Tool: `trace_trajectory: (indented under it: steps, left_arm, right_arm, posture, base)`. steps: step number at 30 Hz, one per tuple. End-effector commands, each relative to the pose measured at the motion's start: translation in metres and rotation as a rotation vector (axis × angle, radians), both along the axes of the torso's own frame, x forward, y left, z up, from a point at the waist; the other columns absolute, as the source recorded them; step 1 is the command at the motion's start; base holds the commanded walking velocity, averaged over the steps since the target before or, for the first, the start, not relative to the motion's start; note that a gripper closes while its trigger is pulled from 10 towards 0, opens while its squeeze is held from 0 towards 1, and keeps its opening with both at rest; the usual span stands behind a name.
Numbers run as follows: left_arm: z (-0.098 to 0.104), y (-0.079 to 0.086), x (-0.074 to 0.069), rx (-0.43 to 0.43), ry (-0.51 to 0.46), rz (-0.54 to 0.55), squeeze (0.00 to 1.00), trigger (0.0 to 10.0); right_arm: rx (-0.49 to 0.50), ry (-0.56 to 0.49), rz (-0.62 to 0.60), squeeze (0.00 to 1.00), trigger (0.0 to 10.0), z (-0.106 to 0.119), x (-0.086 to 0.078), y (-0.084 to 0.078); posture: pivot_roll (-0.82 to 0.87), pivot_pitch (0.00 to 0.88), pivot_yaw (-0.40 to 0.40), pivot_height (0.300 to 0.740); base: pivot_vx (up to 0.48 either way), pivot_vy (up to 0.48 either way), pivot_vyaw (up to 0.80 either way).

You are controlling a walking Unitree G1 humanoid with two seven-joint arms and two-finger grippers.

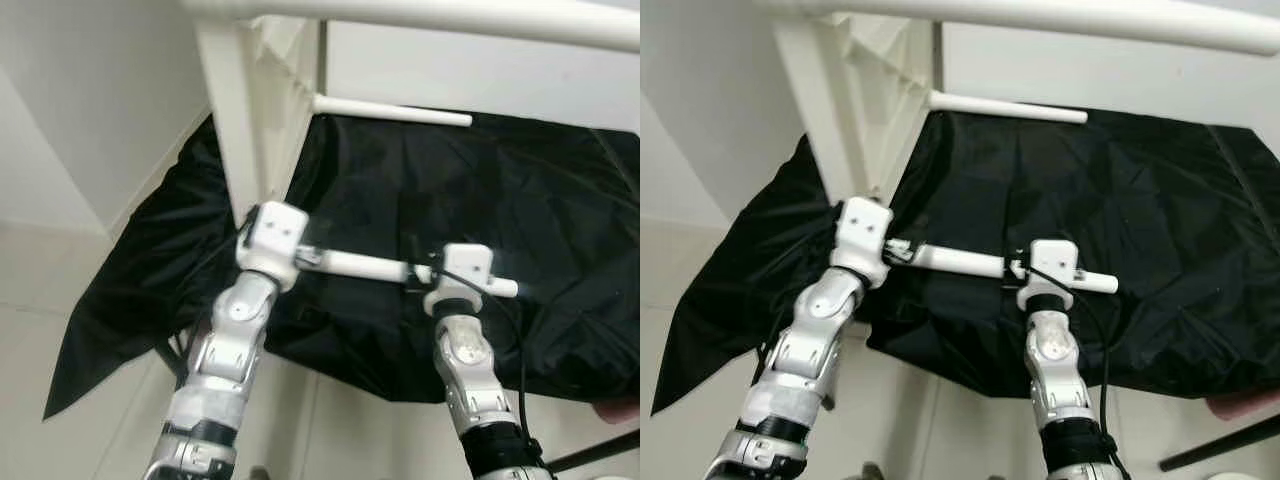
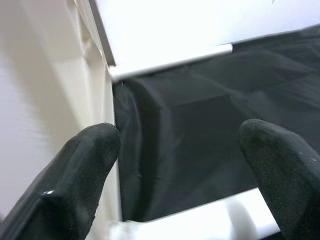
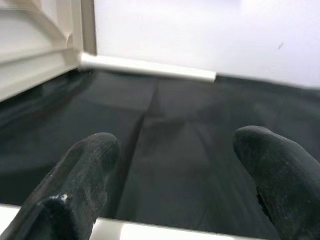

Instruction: Building children table

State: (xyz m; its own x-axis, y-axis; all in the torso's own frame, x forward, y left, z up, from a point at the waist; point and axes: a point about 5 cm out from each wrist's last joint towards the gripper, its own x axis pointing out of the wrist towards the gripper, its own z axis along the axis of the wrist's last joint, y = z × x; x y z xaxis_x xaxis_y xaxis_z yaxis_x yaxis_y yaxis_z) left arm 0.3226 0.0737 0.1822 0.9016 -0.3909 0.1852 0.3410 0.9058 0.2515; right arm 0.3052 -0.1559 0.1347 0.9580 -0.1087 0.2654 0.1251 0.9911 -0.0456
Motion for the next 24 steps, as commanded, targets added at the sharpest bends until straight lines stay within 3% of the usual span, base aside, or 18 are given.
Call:
trace_trajectory:
  steps: [1, 8, 17, 24]
  left_arm:
    - [-0.002, 0.008, 0.0, 0.014, -0.007, 0.062, 0.0, 10.0]
    - [-0.004, 0.002, -0.003, 0.081, -0.034, 0.026, 0.0, 10.0]
    - [-0.007, -0.004, -0.007, 0.094, -0.027, -0.015, 0.0, 10.0]
    - [-0.015, -0.015, -0.022, 0.127, 0.012, -0.182, 0.0, 10.0]
  right_arm:
    - [0.003, 0.003, 0.014, 0.0, 10.0, -0.001, 0.0, 0.006]
    - [0.003, 0.005, 0.015, 0.0, 10.0, -0.001, 0.001, 0.006]
    - [0.004, 0.003, 0.014, 0.0, 10.0, -0.001, 0.001, 0.006]
    - [0.005, -0.002, 0.005, 0.0, 10.0, 0.0, 0.001, 0.004]
  posture:
    - [0.03, 0.036, -0.017, 0.74]
    - [0.03, 0.036, -0.017, 0.74]
    - [0.03, 0.038, -0.018, 0.74]
    - [0.04, 0.041, -0.018, 0.74]
  base:
    - [0.0, 0.0, 0.0]
    - [0.0, 0.0, 0.0]
    - [0.0, 0.0, 0.0]
    - [0.0, 0.0, 0.0]
